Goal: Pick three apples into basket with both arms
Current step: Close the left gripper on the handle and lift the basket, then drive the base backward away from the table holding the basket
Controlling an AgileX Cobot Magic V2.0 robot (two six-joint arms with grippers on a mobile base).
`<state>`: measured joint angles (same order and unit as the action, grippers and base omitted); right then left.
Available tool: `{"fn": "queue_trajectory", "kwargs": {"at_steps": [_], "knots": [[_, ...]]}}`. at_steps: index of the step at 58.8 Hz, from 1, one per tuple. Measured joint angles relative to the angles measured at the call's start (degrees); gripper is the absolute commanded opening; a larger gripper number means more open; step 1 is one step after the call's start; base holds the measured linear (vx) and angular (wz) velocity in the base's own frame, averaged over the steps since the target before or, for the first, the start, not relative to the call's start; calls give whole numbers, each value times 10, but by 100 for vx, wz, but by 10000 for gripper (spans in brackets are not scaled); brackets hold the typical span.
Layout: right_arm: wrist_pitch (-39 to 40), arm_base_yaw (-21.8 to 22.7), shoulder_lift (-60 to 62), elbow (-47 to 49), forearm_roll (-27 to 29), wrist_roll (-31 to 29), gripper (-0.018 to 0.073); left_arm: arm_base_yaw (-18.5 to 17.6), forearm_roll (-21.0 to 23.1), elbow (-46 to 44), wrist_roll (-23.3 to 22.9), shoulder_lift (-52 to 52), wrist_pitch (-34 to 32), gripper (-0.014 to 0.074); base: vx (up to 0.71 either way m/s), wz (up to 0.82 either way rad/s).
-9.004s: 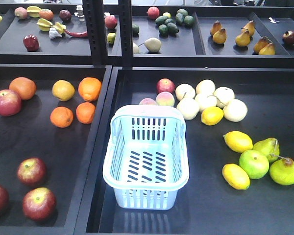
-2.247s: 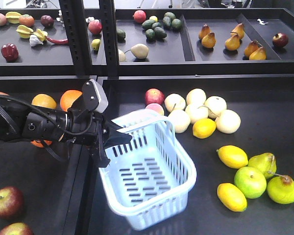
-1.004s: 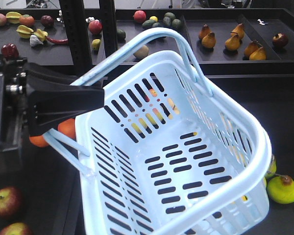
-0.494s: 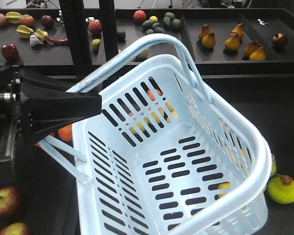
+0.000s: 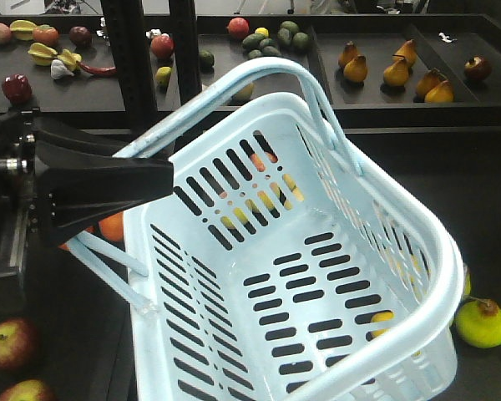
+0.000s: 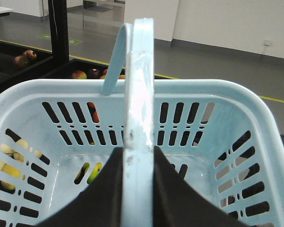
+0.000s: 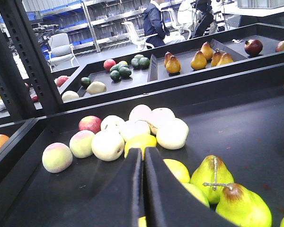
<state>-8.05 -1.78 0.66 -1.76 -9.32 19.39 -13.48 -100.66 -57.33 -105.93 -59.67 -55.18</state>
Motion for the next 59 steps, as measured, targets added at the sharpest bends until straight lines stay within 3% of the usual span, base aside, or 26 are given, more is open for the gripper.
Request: {"fn": "queue_trajectory", "kwargs": {"at_steps": [59], "knots": [[0,0,0,0,0,0,-5,0,0,0,0,0,1,-6,-2,4]]}}
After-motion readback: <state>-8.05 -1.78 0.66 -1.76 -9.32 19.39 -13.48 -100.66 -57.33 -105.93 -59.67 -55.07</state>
